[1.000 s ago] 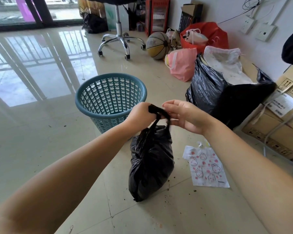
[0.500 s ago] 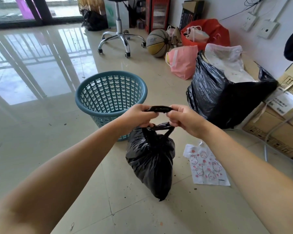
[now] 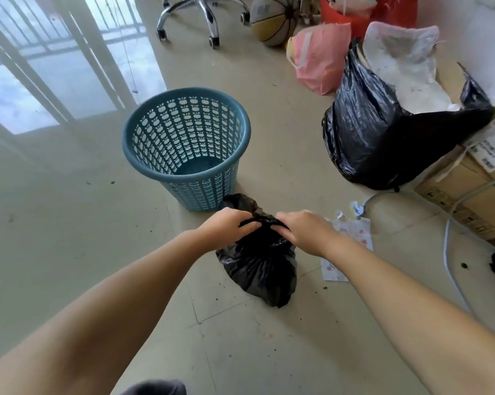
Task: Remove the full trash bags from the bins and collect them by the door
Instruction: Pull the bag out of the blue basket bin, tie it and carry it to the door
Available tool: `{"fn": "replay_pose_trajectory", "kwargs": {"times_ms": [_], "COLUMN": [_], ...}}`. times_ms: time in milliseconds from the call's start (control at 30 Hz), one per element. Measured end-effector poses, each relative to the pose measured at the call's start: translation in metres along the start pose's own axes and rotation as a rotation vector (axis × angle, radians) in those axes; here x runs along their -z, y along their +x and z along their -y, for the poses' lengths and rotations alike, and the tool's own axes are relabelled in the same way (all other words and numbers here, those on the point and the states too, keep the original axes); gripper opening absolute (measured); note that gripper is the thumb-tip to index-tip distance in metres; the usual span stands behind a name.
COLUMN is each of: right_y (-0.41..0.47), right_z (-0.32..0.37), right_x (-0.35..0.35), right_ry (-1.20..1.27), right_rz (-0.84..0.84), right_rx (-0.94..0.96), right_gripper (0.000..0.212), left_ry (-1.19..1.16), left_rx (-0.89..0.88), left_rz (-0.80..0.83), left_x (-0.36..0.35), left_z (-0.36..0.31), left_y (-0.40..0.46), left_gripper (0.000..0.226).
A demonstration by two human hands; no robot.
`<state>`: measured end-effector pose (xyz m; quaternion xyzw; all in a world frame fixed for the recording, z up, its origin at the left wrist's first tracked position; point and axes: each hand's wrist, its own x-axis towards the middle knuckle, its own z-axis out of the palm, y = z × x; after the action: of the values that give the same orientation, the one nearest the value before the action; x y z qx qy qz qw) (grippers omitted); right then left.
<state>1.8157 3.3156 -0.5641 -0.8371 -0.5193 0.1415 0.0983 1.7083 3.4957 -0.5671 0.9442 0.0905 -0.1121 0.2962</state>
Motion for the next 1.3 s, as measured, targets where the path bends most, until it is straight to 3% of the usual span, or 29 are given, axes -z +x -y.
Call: {"fn": "replay_pose_trajectory", "kwargs": {"times_ms": [300, 600, 800, 1033, 1300], "right_y": [-0.048, -0.103, -0.147, -0.185, -0.269], "right_z": [0.055, 0.137, 0.179, 0.214, 0.258], "right_x": [0.164, 0.378, 0.483, 0.519, 0.506], "right_ry": [0.074, 0.073, 0.058, 0.055, 0.198], "right_rz": [0.146, 0.108, 0.090, 0.035, -0.081], "right_rx": [-0.094, -0.088, -0.077, -0.193, -0.533], "right_gripper": [0.027, 0.030, 0.029, 0.030, 0.030], "left_ry": [-0.067, -0.044, -0.008, 0.053, 0.188], "left_rx": [0.102, 0.067, 0.022, -0.098, -0.373], "left_rz": [0.131, 0.143, 0.092, 0.114, 0.317], "left_x": [0.128, 0.310, 0.380, 0.405, 0.394], "left_z": [-0.117, -0.256, -0.325, -0.348, -0.390], "left_y": [-0.057, -0.139, -0.184, -0.202, -0.212], "left_gripper": [0.038, 0.035, 0.038, 0.040, 0.040]}}
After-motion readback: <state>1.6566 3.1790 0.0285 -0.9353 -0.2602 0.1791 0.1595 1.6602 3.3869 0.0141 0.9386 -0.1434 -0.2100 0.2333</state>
